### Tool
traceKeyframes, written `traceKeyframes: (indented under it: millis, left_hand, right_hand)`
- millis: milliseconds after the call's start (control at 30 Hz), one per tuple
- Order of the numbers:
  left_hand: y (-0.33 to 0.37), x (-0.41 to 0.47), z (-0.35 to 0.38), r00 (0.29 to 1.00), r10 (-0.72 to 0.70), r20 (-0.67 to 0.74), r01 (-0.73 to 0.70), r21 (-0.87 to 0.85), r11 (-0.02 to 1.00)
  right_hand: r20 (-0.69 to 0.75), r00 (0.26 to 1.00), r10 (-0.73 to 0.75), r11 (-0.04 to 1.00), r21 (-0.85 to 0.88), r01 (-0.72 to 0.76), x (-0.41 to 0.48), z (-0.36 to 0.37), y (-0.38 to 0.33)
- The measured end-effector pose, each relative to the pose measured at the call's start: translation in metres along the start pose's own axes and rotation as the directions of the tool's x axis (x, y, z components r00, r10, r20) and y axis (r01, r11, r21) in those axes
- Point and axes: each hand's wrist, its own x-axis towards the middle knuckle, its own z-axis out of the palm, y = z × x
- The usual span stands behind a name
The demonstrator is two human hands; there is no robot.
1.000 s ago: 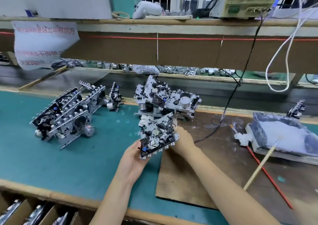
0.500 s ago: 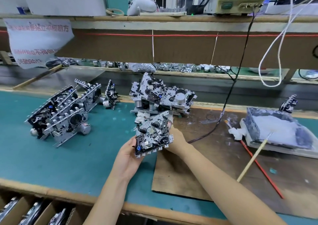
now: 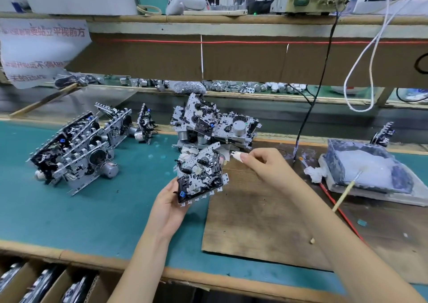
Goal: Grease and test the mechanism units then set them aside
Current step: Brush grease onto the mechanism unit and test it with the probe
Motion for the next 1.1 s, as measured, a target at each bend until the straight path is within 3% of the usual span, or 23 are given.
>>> traceKeyframes:
  millis: [233, 1100]
  left_hand:
    - [-0.001, 0.001, -0.003, 1.000, -0.018, -0.006, 0.018, 0.003, 1.000]
    - [-0.001, 0.001, 0.000, 0.998, -0.042, -0.052, 0.040, -0.036, 0.999]
  right_hand:
    - [0.006, 0.996, -0.092, 0.996, -0.002, 0.092, -0.005, 0.001, -0.003]
    - [0.095, 0.994, -0.044, 0.999, 0.036, 0.041, -0.006, 0.006, 0.005]
